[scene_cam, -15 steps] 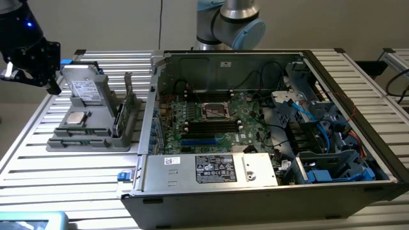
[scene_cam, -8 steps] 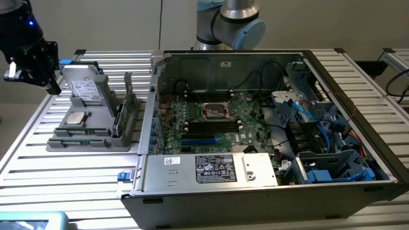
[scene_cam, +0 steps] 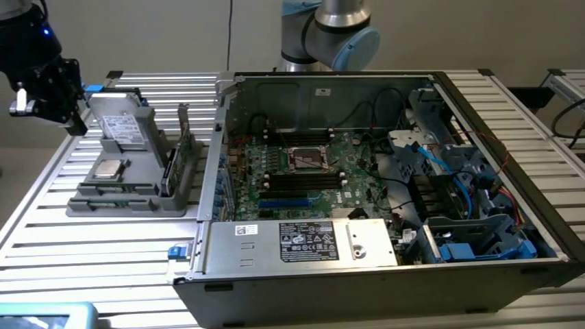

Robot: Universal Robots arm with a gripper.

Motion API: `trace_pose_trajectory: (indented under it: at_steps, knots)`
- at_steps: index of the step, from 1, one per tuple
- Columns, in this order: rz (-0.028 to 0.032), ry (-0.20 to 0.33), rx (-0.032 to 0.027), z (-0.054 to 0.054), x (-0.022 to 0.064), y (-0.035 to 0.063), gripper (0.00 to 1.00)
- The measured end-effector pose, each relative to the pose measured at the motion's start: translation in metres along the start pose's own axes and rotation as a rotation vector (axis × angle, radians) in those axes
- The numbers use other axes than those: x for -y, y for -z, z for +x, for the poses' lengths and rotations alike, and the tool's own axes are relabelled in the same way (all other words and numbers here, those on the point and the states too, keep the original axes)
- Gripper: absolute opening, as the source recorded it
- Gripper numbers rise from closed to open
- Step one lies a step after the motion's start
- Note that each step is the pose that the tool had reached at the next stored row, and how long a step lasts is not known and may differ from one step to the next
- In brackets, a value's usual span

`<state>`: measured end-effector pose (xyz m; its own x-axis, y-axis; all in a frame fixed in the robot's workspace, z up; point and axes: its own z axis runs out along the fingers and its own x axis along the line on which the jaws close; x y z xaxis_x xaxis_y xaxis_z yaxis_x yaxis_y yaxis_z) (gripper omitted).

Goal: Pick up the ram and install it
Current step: 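Pick up the ram and move it above insertion slot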

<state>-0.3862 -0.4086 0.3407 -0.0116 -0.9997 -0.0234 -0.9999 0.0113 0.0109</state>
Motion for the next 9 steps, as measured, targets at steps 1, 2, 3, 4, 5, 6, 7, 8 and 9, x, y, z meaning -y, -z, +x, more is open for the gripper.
trace_pose_trajectory:
  at_steps: [1,2,3,4,5,6,7,8,9]
  knots:
    - [-0.0001,0.006,-0.0001,0.0,0.0,0.0,0.11]
    - [-0.0001,0.013,-0.0002,0.0,0.0,0.0001,0.11]
    - [0.0001,0.02,-0.0003,0.0,0.0,0.0001,0.11]
    - [0.0005,0.027,-0.0003,-0.0001,0.0,0.0,0.11]
    - [0.0005,0.034,-0.0004,-0.0001,0.0,0.0,0.11]
    - [0.0005,0.035,-0.0004,-0.0001,0.0,0.0,0.11]
    - [0.0005,0.035,-0.0004,-0.0001,0.0,0.0,0.11]
    - [0.0004,0.035,-0.0004,-0.0001,0.0,0.0,0.11]
    - [0.0005,0.035,-0.0004,-0.0001,0.0,0.0,0.11]
